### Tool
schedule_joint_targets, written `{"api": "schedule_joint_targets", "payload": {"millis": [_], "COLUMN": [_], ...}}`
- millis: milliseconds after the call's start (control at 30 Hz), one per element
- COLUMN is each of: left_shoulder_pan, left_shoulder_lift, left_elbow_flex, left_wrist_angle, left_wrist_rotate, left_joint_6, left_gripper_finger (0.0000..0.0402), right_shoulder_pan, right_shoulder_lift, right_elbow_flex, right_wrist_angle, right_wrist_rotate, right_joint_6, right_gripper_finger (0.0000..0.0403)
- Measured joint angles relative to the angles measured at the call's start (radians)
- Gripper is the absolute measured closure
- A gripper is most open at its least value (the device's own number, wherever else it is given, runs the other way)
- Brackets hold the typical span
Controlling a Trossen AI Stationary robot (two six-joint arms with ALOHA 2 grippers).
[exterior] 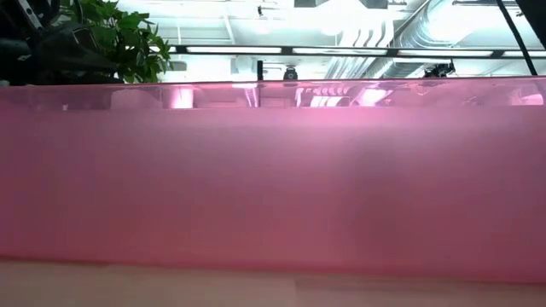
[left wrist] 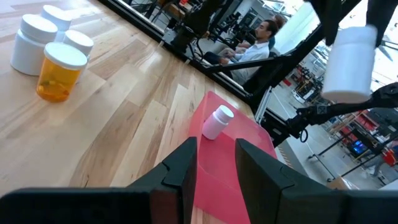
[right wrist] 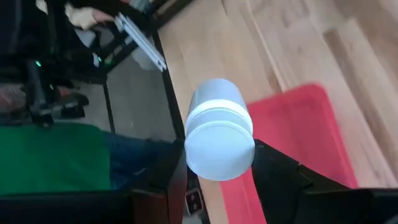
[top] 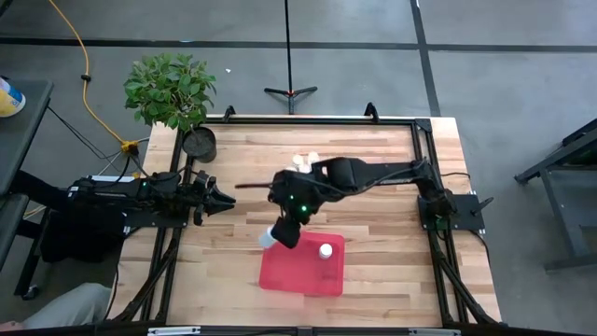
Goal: Pick and place pill bottles into a basket
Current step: Put the white pill bottle into the red bin
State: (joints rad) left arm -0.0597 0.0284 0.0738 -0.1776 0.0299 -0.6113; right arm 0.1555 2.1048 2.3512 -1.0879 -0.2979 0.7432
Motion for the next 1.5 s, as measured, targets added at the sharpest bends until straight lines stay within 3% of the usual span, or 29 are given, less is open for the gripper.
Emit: {"api": "schedule_joint_targets", "payload": {"millis": [567,1067,1500], "left_shoulder_pan": [0.000,0.000,0.000], "left_shoulder_lift": [0.000,0.000,0.000], "left_elbow_flex": [0.000,0.000,0.000], "left_wrist_angle": [0.000,0.000,0.000], "left_wrist_rotate": [0.000,0.000,0.000], "left_joint_6": [0.000,-0.004,-0.022], "left_gripper_finger": [0.0257,0.0257,0.0257], "right_shoulder_pan": [0.129,0.245,0.267], "right_shoulder_lift": [0.007,0.008,0.009], "right_elbow_flex": [-0.040,-0.290,-0.437], "right_wrist_angle": [-0.202,-0.218,-0.141], "right_wrist_rotate": [0.085,0.124,0.154], "right_joint_6": [0.182,0.433,0.522], "right_gripper_finger": [0.0262,0.0262,0.0262]}}
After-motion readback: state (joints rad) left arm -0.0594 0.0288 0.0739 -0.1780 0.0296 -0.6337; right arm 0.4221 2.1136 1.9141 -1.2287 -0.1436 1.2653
